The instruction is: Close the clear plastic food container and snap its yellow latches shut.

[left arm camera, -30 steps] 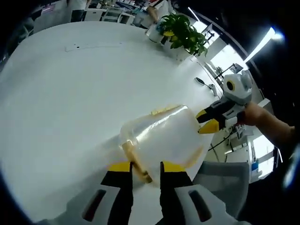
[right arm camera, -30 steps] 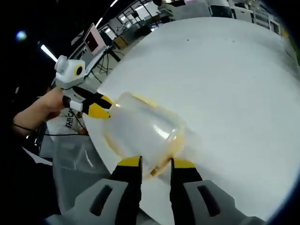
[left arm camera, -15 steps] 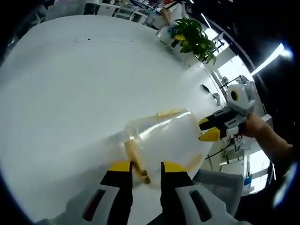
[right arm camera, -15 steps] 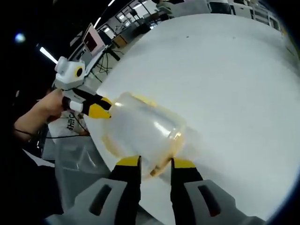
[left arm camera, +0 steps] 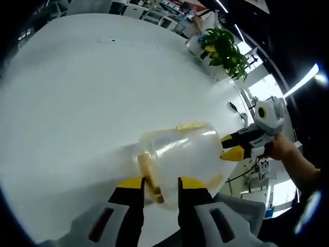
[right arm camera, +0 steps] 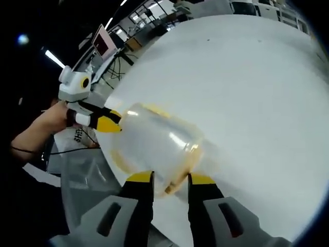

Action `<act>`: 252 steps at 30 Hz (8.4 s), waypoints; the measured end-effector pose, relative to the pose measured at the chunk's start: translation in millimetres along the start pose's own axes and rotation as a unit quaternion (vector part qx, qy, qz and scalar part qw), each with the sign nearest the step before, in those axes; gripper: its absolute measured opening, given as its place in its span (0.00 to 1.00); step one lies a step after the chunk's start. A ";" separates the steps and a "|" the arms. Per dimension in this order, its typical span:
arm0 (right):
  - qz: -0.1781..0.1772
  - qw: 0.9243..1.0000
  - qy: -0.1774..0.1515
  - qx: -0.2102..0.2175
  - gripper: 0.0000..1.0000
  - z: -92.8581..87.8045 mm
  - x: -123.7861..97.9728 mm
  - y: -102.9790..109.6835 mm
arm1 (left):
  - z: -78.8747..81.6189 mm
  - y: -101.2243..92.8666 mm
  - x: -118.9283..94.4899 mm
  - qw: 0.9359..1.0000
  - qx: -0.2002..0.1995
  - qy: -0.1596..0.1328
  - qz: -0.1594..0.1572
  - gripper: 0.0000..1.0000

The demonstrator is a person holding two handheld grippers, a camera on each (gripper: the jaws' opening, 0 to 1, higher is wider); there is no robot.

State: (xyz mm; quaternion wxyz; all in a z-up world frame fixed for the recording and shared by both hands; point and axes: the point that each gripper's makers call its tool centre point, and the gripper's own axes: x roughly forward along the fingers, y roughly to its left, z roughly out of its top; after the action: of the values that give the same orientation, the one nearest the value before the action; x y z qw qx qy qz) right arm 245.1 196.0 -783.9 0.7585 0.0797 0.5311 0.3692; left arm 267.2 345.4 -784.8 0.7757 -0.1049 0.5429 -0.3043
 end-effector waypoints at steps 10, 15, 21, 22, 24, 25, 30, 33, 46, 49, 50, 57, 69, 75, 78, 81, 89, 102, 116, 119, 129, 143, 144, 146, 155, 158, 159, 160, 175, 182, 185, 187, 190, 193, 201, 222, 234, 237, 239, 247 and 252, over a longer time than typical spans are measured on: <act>-0.055 0.992 0.023 -0.115 0.26 8.4 0.5 2.3 | 18.3 -2.7 -5.7 0.974 0.207 -0.003 0.091 0.20; -0.075 0.981 0.021 -0.180 0.29 13.3 0.8 2.0 | 18.6 -3.2 -5.6 0.967 0.237 0.000 0.096 0.22; -0.089 0.961 0.009 -0.262 0.31 17.7 -3.4 2.0 | 29.6 -3.6 -11.0 0.932 0.341 -0.020 0.119 0.22; -0.089 0.958 0.007 -0.271 0.31 18.2 -3.9 1.8 | 29.9 -4.9 -11.1 0.931 0.346 -0.022 0.117 0.22; -0.086 0.957 0.011 -0.276 0.30 16.6 -4.9 1.0 | 30.1 -8.9 -11.2 0.928 0.356 -0.026 0.105 0.22; -0.079 0.953 0.014 -0.291 0.30 15.8 -5.8 2.0 | 31.0 -12.5 -11.3 0.928 0.359 -0.031 0.096 0.22; -0.060 0.939 0.001 -0.339 0.34 22.2 -9.6 10.1 | 36.8 -33.2 -11.4 0.905 0.419 -0.051 0.054 0.22; -0.043 0.942 -0.014 -0.333 0.34 27.0 -9.8 18.1 | 35.7 -37.1 -8.9 0.900 0.431 -0.041 0.045 0.22; 0.002 0.930 -0.042 -0.365 0.38 37.7 8.1 44.3 | 19.1 -62.8 8.0 0.852 0.523 -0.002 -0.004 0.22; 0.008 0.929 -0.044 -0.366 0.38 39.8 11.1 48.3 | 14.1 -65.7 10.9 0.845 0.535 0.009 -0.008 0.20; 0.009 0.929 -0.045 -0.368 0.37 40.3 11.8 49.4 | 13.7 -67.4 11.8 0.842 0.540 0.010 -0.009 0.20; 0.014 0.922 -0.038 -0.385 0.36 42.1 19.2 58.3 | 10.8 -76.0 17.0 0.837 0.546 0.014 -0.020 0.20; 0.015 0.915 -0.019 -0.404 0.34 49.0 26.7 57.6 | 1.9 -78.6 18.8 0.831 0.556 0.028 -0.019 0.19; 0.012 0.909 -0.011 -0.417 0.35 58.9 28.5 53.8 | -3.3 -84.0 19.3 0.818 0.575 0.021 -0.006 0.19; 0.014 0.909 -0.005 -0.417 0.36 65.9 31.2 50.8 | -7.7 -86.4 23.4 0.816 0.577 0.026 -0.008 0.19; 0.017 0.909 0.007 -0.417 0.37 69.8 34.3 46.1 | -13.1 -90.6 25.6 0.811 0.585 0.028 -0.010 0.19; 0.058 0.926 0.037 -0.371 0.37 70.8 41.6 41.6 | -12.5 -94.5 25.5 0.802 0.596 0.031 -0.003 0.21; 0.112 0.942 0.096 -0.302 0.35 70.1 53.7 35.9 | -19.1 -91.3 29.4 0.789 0.612 0.054 0.007 0.23; 0.081 0.887 0.213 -0.401 0.34 64.1 60.2 39.0 | -21.6 -92.4 35.7 0.747 0.661 0.071 0.034 0.26; 0.079 0.888 0.219 -0.397 0.34 63.1 61.1 40.6 | -20.2 -92.6 36.0 0.756 0.650 0.072 0.034 0.25; 0.086 0.877 0.242 -0.406 0.29 62.6 59.5 37.5 | -17.6 -93.6 38.3 0.780 0.621 0.066 0.034 0.24; 0.080 0.859 0.279 -0.422 0.24 60.0 61.6 40.5 | -17.2 -93.9 40.2 0.813 0.577 0.065 0.043 0.21; 0.074 0.857 0.285 -0.423 0.24 59.9 62.1 40.2 | -17.6 -93.8 40.6 0.812 0.578 0.066 0.047 0.20; 0.062 0.850 0.298 -0.429 0.23 58.1 62.2 40.5 | -14.7 -94.4 40.7 0.797 0.596 0.074 0.060 0.19; 0.040 0.842 0.323 -0.430 0.19 58.4 64.1 39.6 | -18.2 -92.7 40.7 0.811 0.578 0.070 0.053 0.19; 0.043 0.832 0.333 -0.441 0.19 60.2 65.1 41.3 | -18.9 -94.7 41.6 0.810 0.580 0.066 0.050 0.19; 0.042 0.833 0.334 -0.438 0.20 61.2 65.3 40.9 | -18.8 -94.6 41.7 0.813 0.577 0.062 0.046 0.19; 0.039 0.836 0.337 -0.432 0.20 61.0 65.3 40.1 | -19.1 -94.4 41.6 0.814 0.576 0.061 0.047 0.19; 0.008 0.834 0.329 -0.443 0.24 60.1 60.2 40.3 | -19.5 -94.7 39.8 0.805 0.587 0.056 0.063 0.21; 0.011 0.833 0.317 -0.452 0.24 59.7 58.9 41.0 | -19.5 -94.8 40.0 0.798 0.595 0.060 0.077 0.22; -0.001 0.834 0.313 -0.454 0.24 59.0 58.5 42.0 | -19.4 -95.0 39.9 0.797 0.596 0.061 0.076 0.22; -0.006 0.831 0.312 -0.461 0.24 58.9 58.6 42.6 | -19.4 -95.2 39.5 0.797 0.596 0.060 0.075 0.22; -0.011 0.831 0.308 -0.463 0.24 60.1 58.3 41.8 | -19.0 -95.6 39.0 0.798 0.595 0.056 0.072 0.23; -0.019 0.836 0.302 -0.458 0.24 60.4 57.5 42.2 | -17.4 -96.0 38.0 0.811 0.580 0.049 0.059 0.23; -0.023 0.841 0.287 -0.457 0.24 60.5 56.0 43.7 | -17.7 -111.5 27.2 0.880 0.474 0.028 -0.009 0.33; -0.044 0.892 0.141 -0.427 0.44 66.9 34.9 45.6 | -16.7 -79.5 3.0 0.880 0.470 0.054 -0.035 0.55; 0.003 0.881 0.152 -0.448 0.72 39.5 31.8 47.7 | -11.5 -61.0 9.1 0.879 0.471 0.075 -0.020 0.67; 0.005 0.866 0.162 -0.473 0.77 34.5 33.3 49.0 | -12.6 -57.4 11.9 0.870 0.486 0.080 -0.012 0.70; 0.004 0.858 0.167 -0.486 0.80 32.4 33.5 49.8 | -13.9 -56.0 12.7 0.866 0.494 0.083 -0.006 0.74; -0.002 0.837 0.185 -0.515 0.87 21.8 33.4 43.7 | -12.0 -48.9 17.5 0.844 0.526 0.101 0.015 0.82; -0.013 0.826 0.195 -0.529 0.87 15.4 34.3 34.5 | -12.4 -41.8 22.0 0.830 0.543 0.123 0.029 0.82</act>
State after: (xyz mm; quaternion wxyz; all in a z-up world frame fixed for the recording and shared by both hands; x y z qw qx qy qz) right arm 247.6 247.0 -785.2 0.5703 -0.4139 0.3923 0.5912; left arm 246.0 301.4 -786.2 0.6431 0.3867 0.3840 -0.5379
